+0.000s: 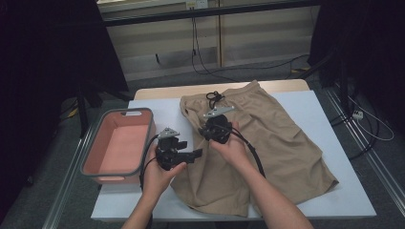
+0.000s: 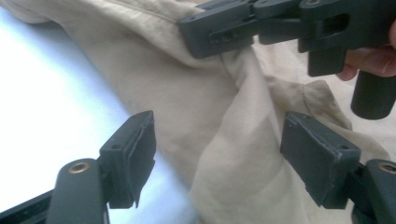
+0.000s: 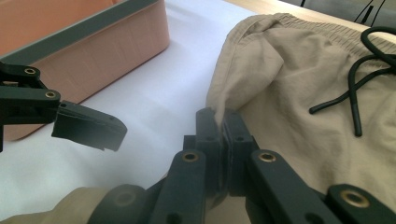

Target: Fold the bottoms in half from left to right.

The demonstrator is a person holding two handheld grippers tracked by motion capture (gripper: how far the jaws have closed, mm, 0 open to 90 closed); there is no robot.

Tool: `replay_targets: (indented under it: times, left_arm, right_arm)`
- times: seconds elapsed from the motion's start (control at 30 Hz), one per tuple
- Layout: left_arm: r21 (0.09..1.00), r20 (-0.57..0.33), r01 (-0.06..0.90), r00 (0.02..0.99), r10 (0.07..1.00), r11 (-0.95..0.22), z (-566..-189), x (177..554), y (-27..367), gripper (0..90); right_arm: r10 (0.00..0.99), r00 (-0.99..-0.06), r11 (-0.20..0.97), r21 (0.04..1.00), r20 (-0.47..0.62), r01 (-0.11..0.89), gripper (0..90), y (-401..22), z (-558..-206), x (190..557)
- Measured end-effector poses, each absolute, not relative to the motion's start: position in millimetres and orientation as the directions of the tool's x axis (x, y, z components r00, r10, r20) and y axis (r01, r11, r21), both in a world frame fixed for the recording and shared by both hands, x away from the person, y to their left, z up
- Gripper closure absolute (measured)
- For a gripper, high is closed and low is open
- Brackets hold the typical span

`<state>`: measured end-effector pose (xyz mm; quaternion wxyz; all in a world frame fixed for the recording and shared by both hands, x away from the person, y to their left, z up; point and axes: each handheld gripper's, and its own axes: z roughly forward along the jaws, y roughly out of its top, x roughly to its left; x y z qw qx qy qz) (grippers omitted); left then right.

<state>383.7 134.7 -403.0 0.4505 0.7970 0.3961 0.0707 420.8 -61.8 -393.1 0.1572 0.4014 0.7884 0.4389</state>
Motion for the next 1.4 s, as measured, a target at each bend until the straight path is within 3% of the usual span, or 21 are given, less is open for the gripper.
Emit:
replay_targets:
  times: [0.53,1.4]
  left_arm:
    - [0.768,-0.239,0.575,0.665,0.707,-0.281,-405.5,385.7,149.1,16.8]
    - [0.763,-0.221,0.575,0.662,0.716,-0.296,-410.4,387.5,161.2,10.8]
  right_arm:
    - [0.783,-0.615,0.28,0.829,0.094,0.484,88.2,-75.7,-382.8,418.5]
    - [0.81,-0.581,0.262,0.838,0.08,0.48,88.1,-95.8,-370.6,416.4]
